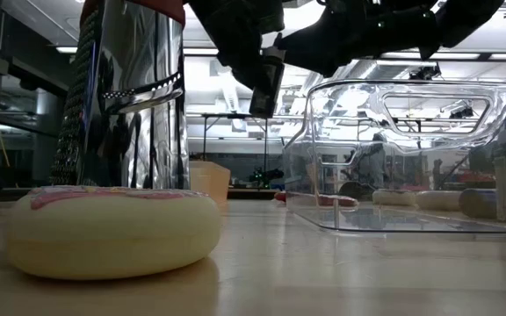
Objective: Pick & Place Food Item
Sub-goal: Put the bottom purple food coloring bottle into the transparent bin
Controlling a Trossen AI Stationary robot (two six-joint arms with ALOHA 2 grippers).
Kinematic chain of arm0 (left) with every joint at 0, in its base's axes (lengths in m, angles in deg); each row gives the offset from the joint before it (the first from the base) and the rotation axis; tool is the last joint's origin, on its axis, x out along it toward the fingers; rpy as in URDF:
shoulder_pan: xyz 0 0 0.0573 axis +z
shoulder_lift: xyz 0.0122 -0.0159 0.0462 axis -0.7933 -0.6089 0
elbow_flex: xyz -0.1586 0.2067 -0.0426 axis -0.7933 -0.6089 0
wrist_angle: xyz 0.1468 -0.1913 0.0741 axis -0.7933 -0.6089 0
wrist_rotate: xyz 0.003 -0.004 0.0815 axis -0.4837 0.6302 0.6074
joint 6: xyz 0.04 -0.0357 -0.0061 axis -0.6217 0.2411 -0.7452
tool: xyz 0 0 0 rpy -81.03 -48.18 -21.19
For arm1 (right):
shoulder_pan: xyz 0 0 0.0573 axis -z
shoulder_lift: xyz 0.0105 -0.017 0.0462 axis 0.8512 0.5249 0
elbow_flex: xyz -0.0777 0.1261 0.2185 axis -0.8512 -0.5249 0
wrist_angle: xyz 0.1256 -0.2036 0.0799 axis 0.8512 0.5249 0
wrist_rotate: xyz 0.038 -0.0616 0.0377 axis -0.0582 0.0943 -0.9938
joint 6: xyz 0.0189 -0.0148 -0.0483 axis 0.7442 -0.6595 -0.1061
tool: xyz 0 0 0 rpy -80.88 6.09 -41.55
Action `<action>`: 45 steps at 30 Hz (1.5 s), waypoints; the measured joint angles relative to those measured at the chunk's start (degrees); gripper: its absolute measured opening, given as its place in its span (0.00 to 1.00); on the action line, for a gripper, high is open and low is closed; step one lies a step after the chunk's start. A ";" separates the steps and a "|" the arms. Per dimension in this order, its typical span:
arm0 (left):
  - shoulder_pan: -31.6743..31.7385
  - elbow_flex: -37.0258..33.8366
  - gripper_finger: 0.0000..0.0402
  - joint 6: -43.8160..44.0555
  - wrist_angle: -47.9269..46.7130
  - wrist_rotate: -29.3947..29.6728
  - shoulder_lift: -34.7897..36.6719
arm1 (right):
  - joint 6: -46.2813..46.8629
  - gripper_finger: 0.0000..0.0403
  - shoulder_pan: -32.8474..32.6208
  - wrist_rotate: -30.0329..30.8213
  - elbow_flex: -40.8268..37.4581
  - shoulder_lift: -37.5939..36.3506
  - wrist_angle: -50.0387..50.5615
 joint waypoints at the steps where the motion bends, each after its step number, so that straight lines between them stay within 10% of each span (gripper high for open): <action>1: 0.00 0.00 0.37 0.01 0.00 0.01 0.00 | -0.04 0.52 -0.30 0.46 0.00 0.00 0.00; 29: -2.14 0.00 0.37 2.31 3.13 -0.05 0.00 | 0.18 0.52 -2.06 1.06 0.00 -0.04 0.04; 45: -2.12 0.00 0.37 2.72 3.04 0.02 0.00 | -0.13 0.32 -2.07 1.88 -0.02 -0.04 0.15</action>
